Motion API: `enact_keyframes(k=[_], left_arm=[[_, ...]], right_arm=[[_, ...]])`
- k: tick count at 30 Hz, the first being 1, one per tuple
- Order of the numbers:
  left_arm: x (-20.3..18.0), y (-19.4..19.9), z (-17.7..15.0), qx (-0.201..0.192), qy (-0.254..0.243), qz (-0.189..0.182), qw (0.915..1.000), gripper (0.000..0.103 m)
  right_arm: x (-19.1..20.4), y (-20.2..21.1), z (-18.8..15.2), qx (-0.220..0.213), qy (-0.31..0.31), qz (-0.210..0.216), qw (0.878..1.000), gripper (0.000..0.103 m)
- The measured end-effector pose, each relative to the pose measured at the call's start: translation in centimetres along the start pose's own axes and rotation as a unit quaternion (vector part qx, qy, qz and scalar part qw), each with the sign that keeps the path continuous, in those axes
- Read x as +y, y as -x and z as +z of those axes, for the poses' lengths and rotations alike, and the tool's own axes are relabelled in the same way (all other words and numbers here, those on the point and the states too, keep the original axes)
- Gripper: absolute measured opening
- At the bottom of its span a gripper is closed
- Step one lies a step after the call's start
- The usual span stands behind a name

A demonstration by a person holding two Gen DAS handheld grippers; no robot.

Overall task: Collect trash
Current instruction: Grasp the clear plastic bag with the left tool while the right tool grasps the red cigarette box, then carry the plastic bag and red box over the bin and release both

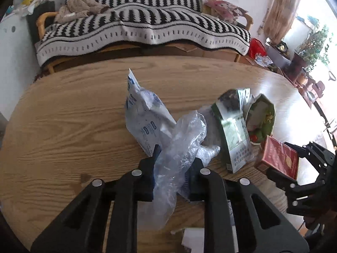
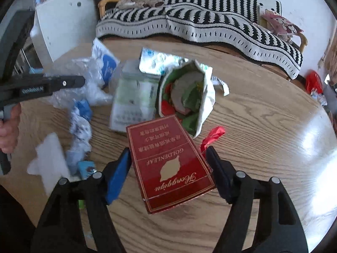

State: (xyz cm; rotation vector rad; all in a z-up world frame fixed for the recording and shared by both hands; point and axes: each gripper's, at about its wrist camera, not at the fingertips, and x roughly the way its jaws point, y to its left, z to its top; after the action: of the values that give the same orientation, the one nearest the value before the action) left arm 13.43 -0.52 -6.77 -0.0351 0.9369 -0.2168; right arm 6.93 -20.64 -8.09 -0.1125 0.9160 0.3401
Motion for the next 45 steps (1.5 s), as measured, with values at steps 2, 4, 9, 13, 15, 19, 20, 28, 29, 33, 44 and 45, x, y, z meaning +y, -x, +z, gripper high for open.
enact_keyframes(k=[2,4,9,13,15,19,20,28,29,33,44,45], left_arm=[[0.3,1.3,0.2,-0.011,0.009,-0.001,0.9999,0.018],[0.7,2.4,0.4,-0.023,0.017,0.002,0.9996,0.018],[1.6,5.1,0.9,-0.053,0.043,-0.002,0.9977,0.017],[2.0,7.5,1.3,-0.078,0.067,-0.033,0.9941,0.012],[1.8,8.3,1.5,-0.089,0.072,-0.045,0.9924,0.011],[0.4,9.4,1.6,-0.099,0.060,-0.055,0.9918,0.006],[0.2,9.4,1.6,-0.099,0.058,-0.055,0.9919,0.006],[-4.4,9.3,1.2,-0.091,0.029,-0.076,0.9925,0.006],[-5.7,9.2,1.1,-0.089,0.018,-0.082,0.9925,0.006],[-11.5,8.8,0.2,-0.081,-0.027,-0.107,0.9906,0.005],[-31.7,8.0,-7.5,-0.033,-0.181,-0.193,0.9637,0.005],[-34.2,7.6,-9.0,-0.019,-0.193,-0.208,0.9588,0.005]], right_arm=[[-0.3,1.2,0.1,-0.011,-0.016,0.012,1.000,0.069],[-0.6,2.1,0.4,-0.018,-0.031,0.020,0.999,0.068],[-1.3,3.7,0.3,-0.032,-0.069,0.042,0.996,0.067],[-1.7,4.8,0.1,-0.039,-0.092,0.055,0.993,0.067],[-1.9,5.3,-0.1,-0.044,-0.105,0.063,0.991,0.067],[-2.1,6.3,-0.5,-0.050,-0.117,0.062,0.990,0.066],[-2.2,6.4,-0.6,-0.051,-0.120,0.061,0.990,0.066],[-4.8,9.8,-3.2,-0.060,-0.173,0.032,0.983,0.065],[-5.5,10.7,-4.1,-0.062,-0.181,0.023,0.981,0.065],[-8.6,13.8,-7.4,-0.069,-0.211,-0.014,0.975,0.065],[-20.3,24.8,-24.5,-0.066,-0.342,-0.146,0.926,0.065],[-21.0,25.3,-25.8,-0.063,-0.351,-0.154,0.921,0.064]])
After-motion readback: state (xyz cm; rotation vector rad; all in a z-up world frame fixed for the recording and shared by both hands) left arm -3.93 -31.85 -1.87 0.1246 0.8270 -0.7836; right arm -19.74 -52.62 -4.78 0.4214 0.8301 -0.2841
